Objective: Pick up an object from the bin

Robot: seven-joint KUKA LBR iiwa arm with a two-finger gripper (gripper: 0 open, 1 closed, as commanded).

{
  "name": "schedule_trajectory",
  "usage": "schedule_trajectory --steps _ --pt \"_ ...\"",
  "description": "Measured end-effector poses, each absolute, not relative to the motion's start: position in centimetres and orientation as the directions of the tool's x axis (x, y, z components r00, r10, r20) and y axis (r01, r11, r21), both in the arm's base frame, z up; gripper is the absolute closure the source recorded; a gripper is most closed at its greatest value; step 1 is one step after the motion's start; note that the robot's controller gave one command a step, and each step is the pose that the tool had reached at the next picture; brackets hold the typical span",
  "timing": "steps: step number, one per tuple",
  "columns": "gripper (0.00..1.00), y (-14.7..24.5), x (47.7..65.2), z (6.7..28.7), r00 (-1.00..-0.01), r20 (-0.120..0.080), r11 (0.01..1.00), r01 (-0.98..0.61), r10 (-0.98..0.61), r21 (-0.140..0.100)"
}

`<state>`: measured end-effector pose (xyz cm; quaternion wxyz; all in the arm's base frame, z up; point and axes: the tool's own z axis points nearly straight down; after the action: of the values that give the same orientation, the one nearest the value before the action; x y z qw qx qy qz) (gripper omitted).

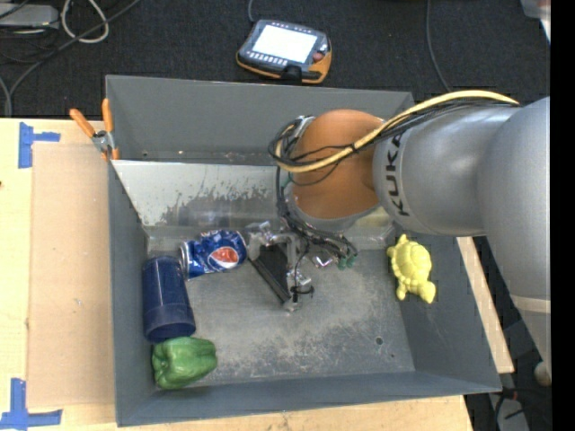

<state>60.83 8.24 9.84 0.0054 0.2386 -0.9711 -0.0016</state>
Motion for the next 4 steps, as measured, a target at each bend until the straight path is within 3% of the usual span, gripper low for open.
schedule_trajectory --steps 1,2,3,4 --pt "0.00 3.8 62.2 7.1 -0.839 -0.004 0.839 -0.544 -0.544 -0.001" --pt "1.00 5.9 62.0 7.3 -0.680 -0.002 0.680 -0.733 -0.733 0.004" --pt "1.00 5.9 62.0 7.3 -0.681 -0.002 0.681 -0.733 -0.733 0.004" --pt "1.00 5.9 61.8 10.3 -0.682 0.004 0.682 -0.731 -0.731 0.010"
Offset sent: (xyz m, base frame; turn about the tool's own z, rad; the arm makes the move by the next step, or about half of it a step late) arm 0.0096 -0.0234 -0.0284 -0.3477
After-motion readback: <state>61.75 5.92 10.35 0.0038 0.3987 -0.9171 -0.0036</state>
